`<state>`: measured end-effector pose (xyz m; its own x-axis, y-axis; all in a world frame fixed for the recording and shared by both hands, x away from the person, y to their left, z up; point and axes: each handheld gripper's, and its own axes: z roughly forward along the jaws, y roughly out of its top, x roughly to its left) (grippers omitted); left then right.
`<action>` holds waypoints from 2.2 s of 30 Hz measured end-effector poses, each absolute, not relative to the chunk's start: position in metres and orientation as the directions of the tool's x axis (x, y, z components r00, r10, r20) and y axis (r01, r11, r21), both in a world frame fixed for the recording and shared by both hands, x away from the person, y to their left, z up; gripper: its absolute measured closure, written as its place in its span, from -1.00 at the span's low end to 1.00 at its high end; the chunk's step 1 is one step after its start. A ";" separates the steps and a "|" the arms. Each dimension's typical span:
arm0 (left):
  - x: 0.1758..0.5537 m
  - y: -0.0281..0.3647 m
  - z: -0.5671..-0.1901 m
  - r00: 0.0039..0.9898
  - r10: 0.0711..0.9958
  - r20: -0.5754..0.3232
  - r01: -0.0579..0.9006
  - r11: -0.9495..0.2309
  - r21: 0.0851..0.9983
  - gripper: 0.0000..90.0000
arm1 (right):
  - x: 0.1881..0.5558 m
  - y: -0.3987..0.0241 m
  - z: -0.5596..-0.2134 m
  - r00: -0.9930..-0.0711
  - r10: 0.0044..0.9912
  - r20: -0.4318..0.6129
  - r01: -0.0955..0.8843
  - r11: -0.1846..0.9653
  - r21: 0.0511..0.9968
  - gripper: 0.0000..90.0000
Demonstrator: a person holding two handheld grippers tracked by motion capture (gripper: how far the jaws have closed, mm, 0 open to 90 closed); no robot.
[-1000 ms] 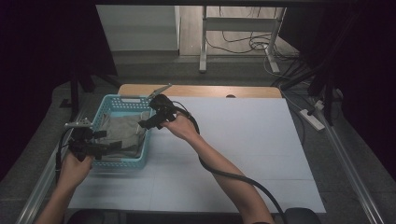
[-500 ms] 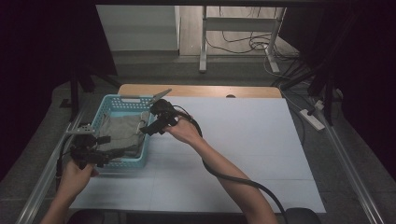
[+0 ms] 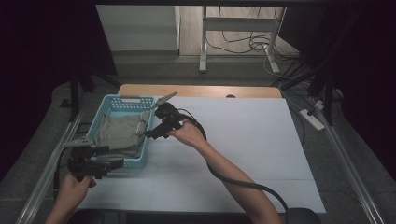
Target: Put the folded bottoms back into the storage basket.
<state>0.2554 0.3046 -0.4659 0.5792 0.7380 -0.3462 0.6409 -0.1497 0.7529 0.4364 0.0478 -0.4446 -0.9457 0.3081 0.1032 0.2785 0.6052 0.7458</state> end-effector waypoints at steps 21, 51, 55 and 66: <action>0.222 0.301 -0.471 0.594 0.734 -0.330 0.627 -0.164 0.762 -1.00 | 0.426 0.025 -0.446 -0.951 0.297 0.087 0.255 0.594 0.763 -0.93; 0.213 0.302 -0.482 0.623 0.703 -0.342 0.638 -0.205 0.742 -1.00 | 0.414 -0.003 -0.453 -0.942 0.319 0.104 0.284 0.593 0.753 -0.93; 0.212 0.299 -0.481 0.626 0.710 -0.323 0.634 -0.221 0.742 -1.00 | 0.412 -0.007 -0.455 -0.942 0.320 0.105 0.287 0.601 0.746 -0.93; 0.210 0.301 -0.480 0.627 0.691 -0.361 0.646 -0.201 0.737 -1.00 | 0.408 -0.019 -0.455 -0.937 0.330 0.112 0.299 0.596 0.745 -0.93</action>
<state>0.2101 0.3007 -0.4801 0.6267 0.6906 -0.3610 0.6456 -0.2007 0.7368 0.4082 -0.0189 -0.4555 -0.9372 0.3304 0.1121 0.2993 0.5962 0.7450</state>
